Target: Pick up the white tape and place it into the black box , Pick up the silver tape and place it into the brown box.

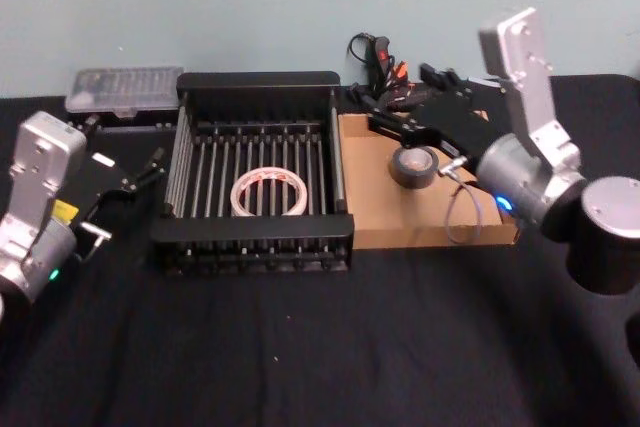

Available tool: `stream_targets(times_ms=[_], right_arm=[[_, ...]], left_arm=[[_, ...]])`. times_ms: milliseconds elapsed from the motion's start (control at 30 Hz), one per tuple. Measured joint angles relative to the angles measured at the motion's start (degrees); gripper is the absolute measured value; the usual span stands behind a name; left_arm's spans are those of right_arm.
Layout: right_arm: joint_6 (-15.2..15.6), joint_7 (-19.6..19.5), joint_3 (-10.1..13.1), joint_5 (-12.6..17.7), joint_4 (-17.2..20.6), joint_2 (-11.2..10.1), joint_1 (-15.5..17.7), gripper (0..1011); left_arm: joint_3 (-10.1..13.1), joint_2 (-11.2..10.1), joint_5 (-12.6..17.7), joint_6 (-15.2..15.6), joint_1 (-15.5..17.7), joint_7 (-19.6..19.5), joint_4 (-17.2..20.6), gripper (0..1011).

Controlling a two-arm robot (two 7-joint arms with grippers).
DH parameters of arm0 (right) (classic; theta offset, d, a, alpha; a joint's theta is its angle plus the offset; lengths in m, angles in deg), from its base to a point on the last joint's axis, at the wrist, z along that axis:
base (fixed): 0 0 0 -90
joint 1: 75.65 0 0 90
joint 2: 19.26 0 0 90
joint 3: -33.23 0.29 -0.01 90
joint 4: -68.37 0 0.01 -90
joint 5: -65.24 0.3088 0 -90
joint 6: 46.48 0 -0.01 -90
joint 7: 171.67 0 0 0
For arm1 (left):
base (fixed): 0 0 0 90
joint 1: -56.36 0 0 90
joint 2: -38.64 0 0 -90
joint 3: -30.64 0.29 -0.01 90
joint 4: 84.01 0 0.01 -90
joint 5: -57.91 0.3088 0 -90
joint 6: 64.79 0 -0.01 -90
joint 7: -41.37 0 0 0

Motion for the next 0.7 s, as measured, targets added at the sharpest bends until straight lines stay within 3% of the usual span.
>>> stream_targets(times_ms=[333, 700], right_arm=[[-3.17, -1.42, 3.94, 1.15, 1.8, -2.26, 6.48, 1002], [-5.41, -1.83, 5.09, 1.02, 1.31, -2.83, 10.88, 1002]], left_arm=[[0.0, 0.0, 0.0, 0.0, 0.0, 0.0, 0.0, 1001], [0.0, 0.0, 0.0, 0.0, 0.0, 0.0, 0.0, 1001]])
